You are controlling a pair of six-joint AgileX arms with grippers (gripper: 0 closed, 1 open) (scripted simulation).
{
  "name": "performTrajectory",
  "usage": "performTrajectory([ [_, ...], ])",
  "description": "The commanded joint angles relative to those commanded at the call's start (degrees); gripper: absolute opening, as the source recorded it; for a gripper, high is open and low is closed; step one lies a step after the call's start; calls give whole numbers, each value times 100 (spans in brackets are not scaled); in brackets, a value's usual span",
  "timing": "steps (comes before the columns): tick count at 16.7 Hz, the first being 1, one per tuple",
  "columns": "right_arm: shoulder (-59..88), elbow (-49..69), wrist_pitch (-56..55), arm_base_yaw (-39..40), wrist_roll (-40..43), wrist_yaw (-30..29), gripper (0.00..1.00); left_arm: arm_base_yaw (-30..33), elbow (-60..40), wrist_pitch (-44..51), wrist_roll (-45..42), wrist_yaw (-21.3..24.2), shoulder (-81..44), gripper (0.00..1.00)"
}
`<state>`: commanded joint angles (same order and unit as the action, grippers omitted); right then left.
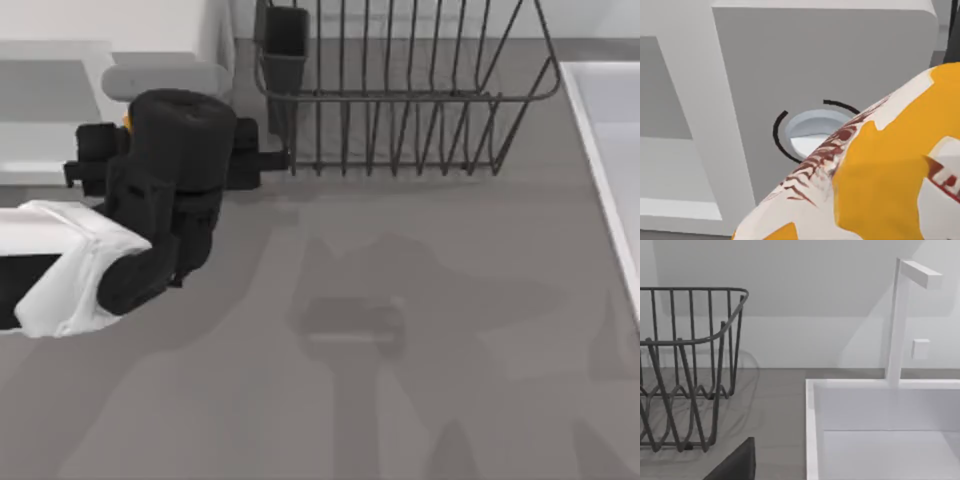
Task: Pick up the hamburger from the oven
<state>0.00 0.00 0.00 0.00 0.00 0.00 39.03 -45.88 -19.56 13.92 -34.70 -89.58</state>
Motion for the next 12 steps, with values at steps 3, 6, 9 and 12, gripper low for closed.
performTrajectory([
  [3, 0, 0, 0, 0, 0, 0, 100, 29, 30, 11, 11, -28, 30, 0],
  [6, 0, 0, 0, 0, 0, 0, 100, -253, 77, -85, -19, -66, -155, 0],
  [9, 0, 0, 0, 0, 0, 0, 100, -200, 171, -486, -10, -73, -524, 0],
  [12, 0, 0, 0, 0, 0, 0, 100, -114, 373, -1431, 2, -72, -1218, 0],
])
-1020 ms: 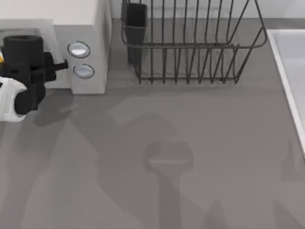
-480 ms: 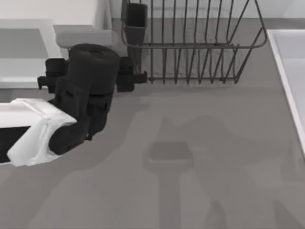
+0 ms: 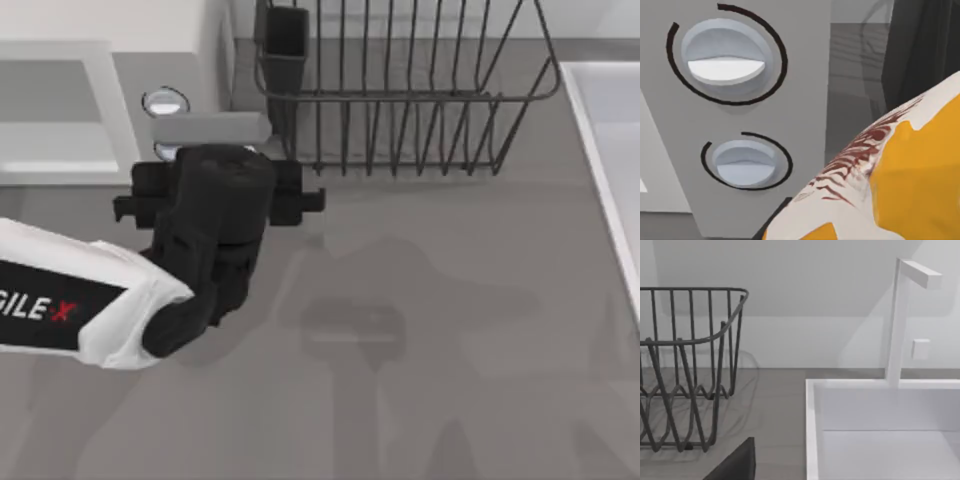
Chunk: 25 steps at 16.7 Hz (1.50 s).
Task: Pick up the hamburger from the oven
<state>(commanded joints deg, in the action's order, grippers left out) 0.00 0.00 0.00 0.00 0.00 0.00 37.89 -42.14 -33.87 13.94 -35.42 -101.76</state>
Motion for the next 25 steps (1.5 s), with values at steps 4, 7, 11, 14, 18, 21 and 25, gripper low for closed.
performTrajectory([
  [4, 0, 0, 0, 0, 0, 0, 100, 99, 365, -1582, 5, 37, -993, 0],
  [7, 0, 0, 0, 0, 0, 0, 100, 133, 593, -2272, 0, 78, -1491, 0],
  [11, 0, 0, 0, 0, 0, 0, 100, 142, 655, -2430, -2, 90, -1620, 0],
  [14, 0, 0, 0, 0, 0, 0, 100, 142, 655, -2430, -2, 90, -1620, 8],
  [18, 0, 0, 0, 0, 0, 0, 100, 142, 655, -2430, -2, 90, -1620, 38],
  [21, 0, 0, 0, 0, 0, 0, 100, 142, 655, -2430, -2, 90, -1620, 60],
  [25, 0, 0, 0, 0, 0, 0, 100, 142, 655, -2430, -2, 90, -1620, 90],
])
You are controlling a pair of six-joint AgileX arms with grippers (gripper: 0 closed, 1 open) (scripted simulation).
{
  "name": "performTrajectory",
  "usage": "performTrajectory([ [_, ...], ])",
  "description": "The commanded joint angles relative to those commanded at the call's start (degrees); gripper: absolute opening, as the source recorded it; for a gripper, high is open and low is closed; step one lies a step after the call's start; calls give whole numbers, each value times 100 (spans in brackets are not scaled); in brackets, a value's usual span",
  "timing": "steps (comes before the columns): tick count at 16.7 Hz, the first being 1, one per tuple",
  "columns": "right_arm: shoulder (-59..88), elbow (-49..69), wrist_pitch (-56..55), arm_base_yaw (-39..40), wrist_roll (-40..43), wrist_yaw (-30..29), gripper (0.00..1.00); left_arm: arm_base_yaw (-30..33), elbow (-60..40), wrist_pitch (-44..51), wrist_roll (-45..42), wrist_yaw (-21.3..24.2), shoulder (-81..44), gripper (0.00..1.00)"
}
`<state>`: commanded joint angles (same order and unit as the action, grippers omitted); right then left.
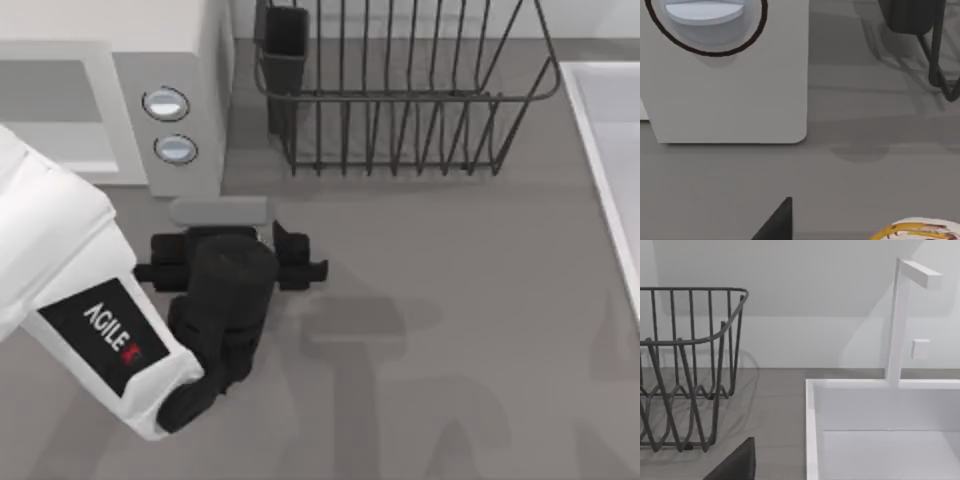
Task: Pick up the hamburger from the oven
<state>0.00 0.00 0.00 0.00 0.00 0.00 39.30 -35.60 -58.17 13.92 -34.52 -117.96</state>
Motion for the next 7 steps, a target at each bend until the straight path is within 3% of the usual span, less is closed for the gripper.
performTrajectory([
  [2, 0, 0, 0, 0, 0, 0, 100, 0, 0, 0, 0, 0, 0, 100],
  [7, 0, 0, 0, 0, 0, 0, 100, 0, 0, 0, 0, 0, 0, 100],
])
